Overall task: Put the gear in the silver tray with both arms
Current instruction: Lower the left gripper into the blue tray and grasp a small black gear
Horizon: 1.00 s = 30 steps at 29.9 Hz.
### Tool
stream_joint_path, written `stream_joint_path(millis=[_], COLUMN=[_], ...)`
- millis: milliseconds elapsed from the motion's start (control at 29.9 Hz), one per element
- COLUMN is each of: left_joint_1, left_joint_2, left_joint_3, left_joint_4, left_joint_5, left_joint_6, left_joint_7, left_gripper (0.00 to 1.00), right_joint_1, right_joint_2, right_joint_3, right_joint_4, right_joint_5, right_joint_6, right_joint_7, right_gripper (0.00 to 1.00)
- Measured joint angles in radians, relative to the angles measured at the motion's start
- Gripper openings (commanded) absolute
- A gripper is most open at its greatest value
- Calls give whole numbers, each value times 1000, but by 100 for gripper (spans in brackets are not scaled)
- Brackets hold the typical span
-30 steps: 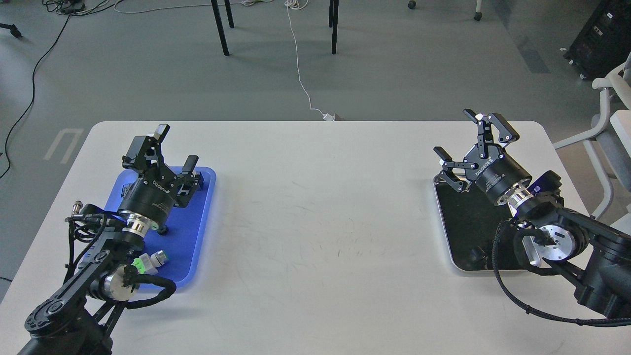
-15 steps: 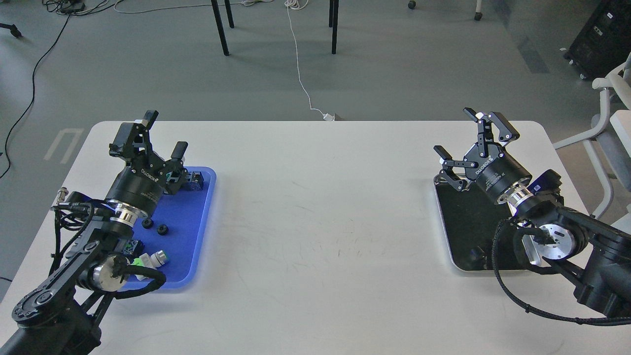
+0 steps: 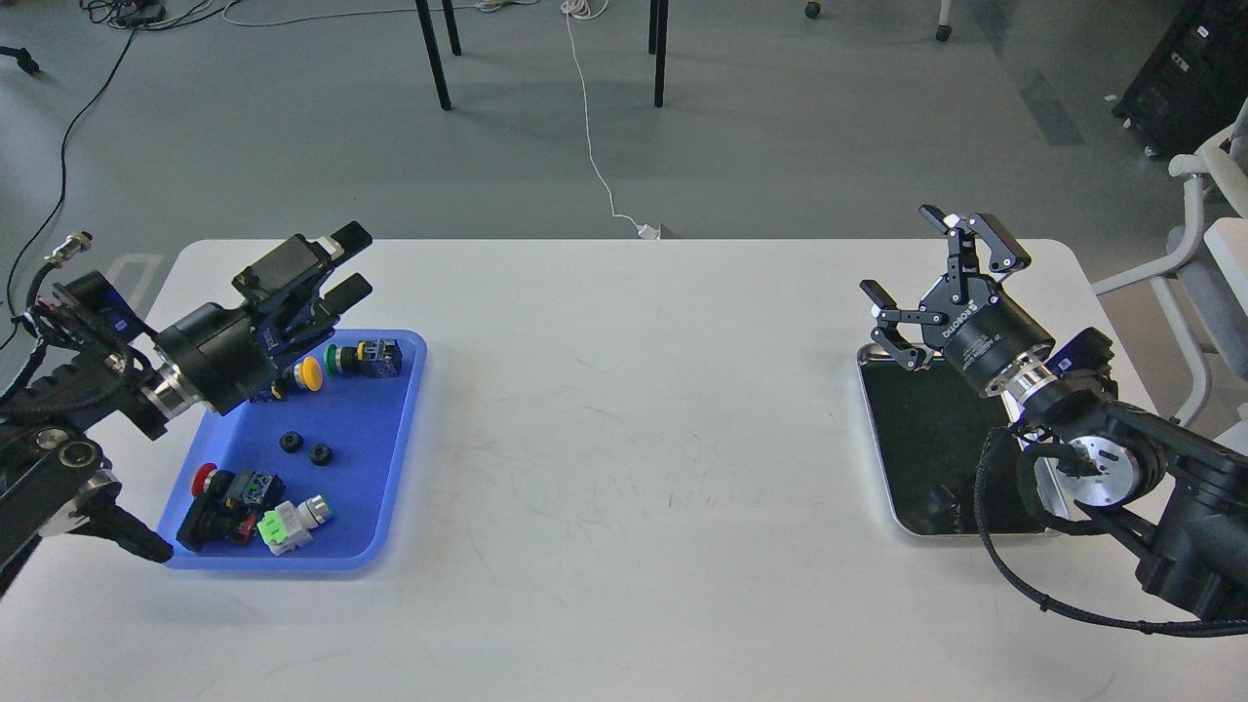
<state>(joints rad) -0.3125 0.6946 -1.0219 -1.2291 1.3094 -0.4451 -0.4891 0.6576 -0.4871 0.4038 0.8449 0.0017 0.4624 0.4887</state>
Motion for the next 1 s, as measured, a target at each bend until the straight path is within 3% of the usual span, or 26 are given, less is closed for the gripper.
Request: stream_joint_path(millis=[201,401,568,1003], left_joint_1=[-113,-241,-314,-327], left_joint_2=[191,307,313,246], left_joint_3=[175,389,524,628], left_joint_4=[-25,-7,37,81], left_joint_5=[442,796,869,872], left_joint_6=[24,150,180,181], left_joint_7=[0,0,0,1], left_gripper=[97,91,76,75], right_joint_1=[1,3,4,6], right_joint_2=[1,1,1,1], right_joint_3=[0,0,0,0], right_joint_4=[0,0,3,5], right_joint_5=[0,0,1,0], right_joint_6=[-2,-2,-2,-4], right_joint_7=[0,0,0,0], right_gripper=[99,99,99,99])
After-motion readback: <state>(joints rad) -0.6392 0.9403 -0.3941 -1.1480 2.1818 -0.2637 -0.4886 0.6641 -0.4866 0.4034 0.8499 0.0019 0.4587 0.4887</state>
